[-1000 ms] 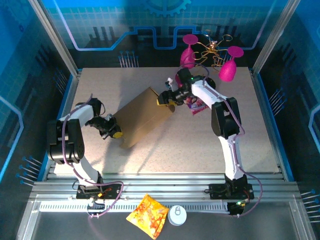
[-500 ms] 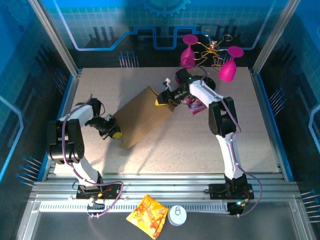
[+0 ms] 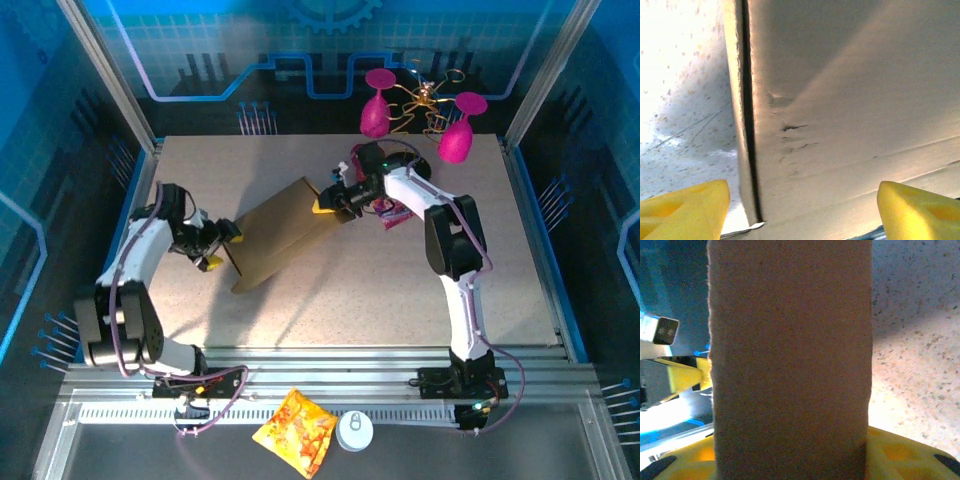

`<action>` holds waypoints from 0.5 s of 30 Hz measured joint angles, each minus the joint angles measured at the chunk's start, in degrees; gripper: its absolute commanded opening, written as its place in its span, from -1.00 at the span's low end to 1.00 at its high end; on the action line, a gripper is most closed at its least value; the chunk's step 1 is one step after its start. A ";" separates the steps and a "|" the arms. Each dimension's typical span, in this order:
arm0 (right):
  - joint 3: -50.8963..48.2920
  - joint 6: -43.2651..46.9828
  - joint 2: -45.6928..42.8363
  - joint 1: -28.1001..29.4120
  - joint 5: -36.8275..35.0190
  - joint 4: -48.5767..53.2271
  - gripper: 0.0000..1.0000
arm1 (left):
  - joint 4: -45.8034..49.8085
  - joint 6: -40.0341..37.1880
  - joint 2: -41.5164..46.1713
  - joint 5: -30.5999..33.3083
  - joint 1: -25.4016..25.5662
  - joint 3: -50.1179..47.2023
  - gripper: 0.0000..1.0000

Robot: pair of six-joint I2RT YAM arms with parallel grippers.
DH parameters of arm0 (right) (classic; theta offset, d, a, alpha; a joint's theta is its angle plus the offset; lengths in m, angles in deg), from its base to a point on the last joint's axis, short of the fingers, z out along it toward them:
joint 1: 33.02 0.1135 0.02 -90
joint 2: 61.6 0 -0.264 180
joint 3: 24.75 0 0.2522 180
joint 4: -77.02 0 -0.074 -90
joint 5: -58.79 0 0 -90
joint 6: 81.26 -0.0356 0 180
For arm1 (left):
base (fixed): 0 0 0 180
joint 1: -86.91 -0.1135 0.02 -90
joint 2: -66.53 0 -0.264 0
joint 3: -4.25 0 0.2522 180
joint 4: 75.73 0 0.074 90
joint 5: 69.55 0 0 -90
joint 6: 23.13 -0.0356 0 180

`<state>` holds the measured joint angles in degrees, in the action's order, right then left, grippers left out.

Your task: Fold the paper box

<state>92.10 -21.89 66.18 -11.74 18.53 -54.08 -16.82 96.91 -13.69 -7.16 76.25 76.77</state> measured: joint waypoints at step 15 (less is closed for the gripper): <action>-10.38 -29.53 -18.40 -1.88 -1.88 -4.70 -0.30 | -9.73 20.13 2.10 -8.66 -4.20 3.41 0.69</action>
<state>81.72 -51.42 47.78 -13.62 16.65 -58.78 -26.55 117.04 -11.60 -15.82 72.06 80.18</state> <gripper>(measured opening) 0.458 0.839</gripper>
